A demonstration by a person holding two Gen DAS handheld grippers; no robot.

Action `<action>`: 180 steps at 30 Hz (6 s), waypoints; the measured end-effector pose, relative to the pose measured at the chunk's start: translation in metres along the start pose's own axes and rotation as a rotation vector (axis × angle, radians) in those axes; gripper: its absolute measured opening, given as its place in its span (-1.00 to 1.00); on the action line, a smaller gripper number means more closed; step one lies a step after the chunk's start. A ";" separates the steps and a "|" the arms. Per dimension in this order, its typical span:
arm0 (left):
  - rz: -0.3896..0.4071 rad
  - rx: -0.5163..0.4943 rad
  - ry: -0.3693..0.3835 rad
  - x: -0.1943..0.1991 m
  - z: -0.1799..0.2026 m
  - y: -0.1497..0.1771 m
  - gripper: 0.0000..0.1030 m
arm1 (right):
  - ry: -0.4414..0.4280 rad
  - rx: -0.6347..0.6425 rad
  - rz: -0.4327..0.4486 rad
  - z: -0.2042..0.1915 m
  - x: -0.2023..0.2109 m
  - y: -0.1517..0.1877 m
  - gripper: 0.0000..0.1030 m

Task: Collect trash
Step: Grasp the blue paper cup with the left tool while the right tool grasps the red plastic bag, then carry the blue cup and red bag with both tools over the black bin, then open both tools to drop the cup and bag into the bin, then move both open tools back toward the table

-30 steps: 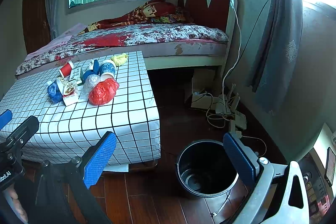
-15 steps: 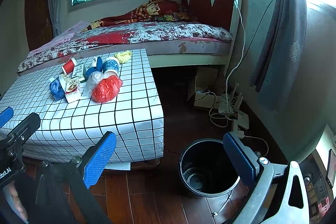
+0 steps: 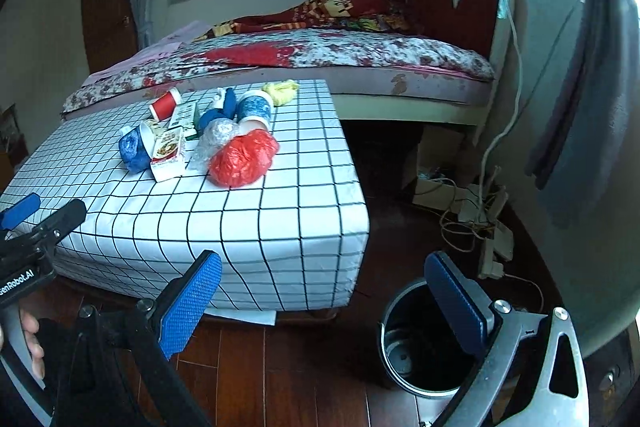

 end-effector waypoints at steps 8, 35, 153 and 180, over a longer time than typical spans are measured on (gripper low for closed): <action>-0.038 0.059 -0.068 -0.046 -0.037 -0.005 0.98 | -0.073 0.054 0.001 -0.036 -0.059 -0.031 0.94; -0.097 0.177 -0.061 -0.173 -0.073 -0.041 0.06 | -0.144 0.072 -0.113 -0.072 -0.206 -0.063 0.35; -0.071 -0.378 0.419 -0.069 0.289 0.080 0.99 | 0.230 -0.205 -0.168 0.239 -0.067 0.141 0.98; 0.100 -0.183 0.220 -0.031 0.167 0.006 0.99 | 0.099 -0.126 0.047 0.129 -0.051 0.043 0.98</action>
Point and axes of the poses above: each gripper's, at about its wrist camera, not at the fingertips, and x roughly against the way its jaws point, z to its right, y to its underside, the point moved 2 cm from there along -x, roughly the way its jaws point, and after that the axes turned 1 degree about z, right-handed, at the moved point
